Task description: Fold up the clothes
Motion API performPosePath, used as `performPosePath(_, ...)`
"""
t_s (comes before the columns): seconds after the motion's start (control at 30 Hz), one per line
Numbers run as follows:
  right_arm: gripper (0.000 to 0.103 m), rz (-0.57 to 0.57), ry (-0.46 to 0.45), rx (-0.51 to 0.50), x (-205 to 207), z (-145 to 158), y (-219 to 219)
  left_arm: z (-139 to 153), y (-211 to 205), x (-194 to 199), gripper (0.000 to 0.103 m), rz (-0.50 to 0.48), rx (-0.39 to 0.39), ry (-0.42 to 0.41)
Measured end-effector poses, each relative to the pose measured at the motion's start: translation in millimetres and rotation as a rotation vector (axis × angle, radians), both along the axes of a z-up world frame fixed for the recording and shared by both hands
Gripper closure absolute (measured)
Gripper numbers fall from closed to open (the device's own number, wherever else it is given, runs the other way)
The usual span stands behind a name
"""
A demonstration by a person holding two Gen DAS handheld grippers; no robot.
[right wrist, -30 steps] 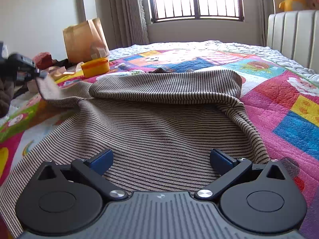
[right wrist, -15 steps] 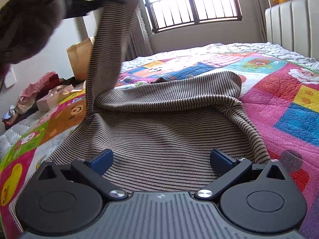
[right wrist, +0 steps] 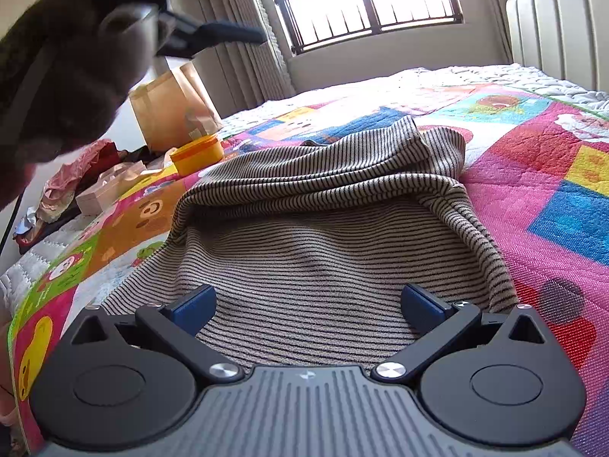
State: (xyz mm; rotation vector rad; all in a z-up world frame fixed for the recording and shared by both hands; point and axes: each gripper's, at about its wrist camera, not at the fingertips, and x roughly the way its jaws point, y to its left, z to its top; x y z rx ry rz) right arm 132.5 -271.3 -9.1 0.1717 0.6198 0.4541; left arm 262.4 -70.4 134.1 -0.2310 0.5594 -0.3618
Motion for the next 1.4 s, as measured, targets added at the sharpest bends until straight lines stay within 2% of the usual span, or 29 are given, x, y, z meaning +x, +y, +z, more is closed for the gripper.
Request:
performPosePath(0.03,0.0,0.003,0.006,-0.02,0.9,0.8,2.9,-3.6,9.9,-2.8,0.029,0.017,0.021,0.01)
performPosePath(0.17,0.0,0.017,0.019,-0.131,3.2,3.6,18.9,-34.6,49.1,-22.9,0.023,0.066,0.133,0.048)
performPosePath(0.3,0.0,0.007,-0.011,-0.096,4.6,19.0,13.7,-73.9,74.1,-41.8,0.016,0.09,0.243,0.074)
performPosePath(0.4,0.002,-0.083,-0.138,-0.145,10.3,44.4,9.7,-99.9,82.9,-47.3,0.012,0.076,0.245,0.091)
performPosePath(0.43,0.005,-0.116,-0.171,-0.159,16.3,52.9,8.1,-107.4,84.2,-48.0,0.009,0.073,0.245,0.09)
performPosePath(0.47,0.015,-0.142,-0.175,-0.16,26.9,59.2,5.7,-114.7,84.2,-48.4,0.008,0.073,0.249,0.085)
performPosePath(0.5,0.03,-0.164,-0.167,-0.154,39.5,64.1,3.0,-122.1,83.4,-48.5,0.008,0.072,0.254,0.083)
performPosePath(0.57,0.05,-0.194,-0.124,-0.138,68.0,67.6,-0.6,-133.7,84.5,-47.1,0.008,0.07,0.247,0.098)
performPosePath(0.6,0.053,-0.209,-0.099,-0.135,82.9,65.8,-1.2,-135.1,85.0,-47.3,0.008,0.069,0.243,0.098)
performPosePath(0.73,0.053,-0.26,-0.038,-0.165,130.7,44.8,3.3,-135.9,87.2,-49.2,0.006,0.068,0.228,0.085)
performPosePath(0.83,0.053,-0.257,0.002,-0.173,139.7,31.2,9.5,-136.5,88.9,-50.6,0.006,0.067,0.218,0.076)
performPosePath(0.87,0.056,-0.255,0.013,-0.175,141.4,27.2,11.7,-136.7,89.4,-51.1,0.006,0.067,0.214,0.073)
performPosePath(0.9,0.062,-0.253,0.025,-0.177,143.1,23.3,13.8,-136.9,89.9,-51.6,0.005,0.067,0.21,0.07)
performPosePath(0.93,0.067,-0.235,0.017,-0.181,140.7,23.4,17.8,-137.1,90.0,-51.4,0.005,0.066,0.209,0.07)
performPosePath(0.97,0.08,-0.206,0.002,-0.181,136.7,27.1,21.7,-137.4,89.9,-51.0,0.005,0.065,0.209,0.071)
performPosePath(1.07,0.081,-0.163,-0.068,-0.207,123.2,46.3,28.7,-137.8,89.7,-50.5,0.004,0.063,0.208,0.072)
performPosePath(1.17,0.081,-0.167,-0.149,-0.207,113.0,71.5,23.2,-137.7,90.2,-50.3,0.004,0.065,0.205,0.072)
performPosePath(1.27,0.081,-0.187,-0.187,-0.205,107.3,87.8,11.1,-138.1,89.7,-49.7,0.004,0.065,0.208,0.073)
performPosePath(1.33,0.081,-0.2,-0.16,-0.219,107.6,80.0,3.5,-138.1,89.5,-49.3,0.003,0.064,0.21,0.074)
performPosePath(1.4,0.081,-0.209,-0.087,-0.23,111.0,58.0,-1.9,-138.1,89.1,-49.2,0.003,0.065,0.212,0.075)
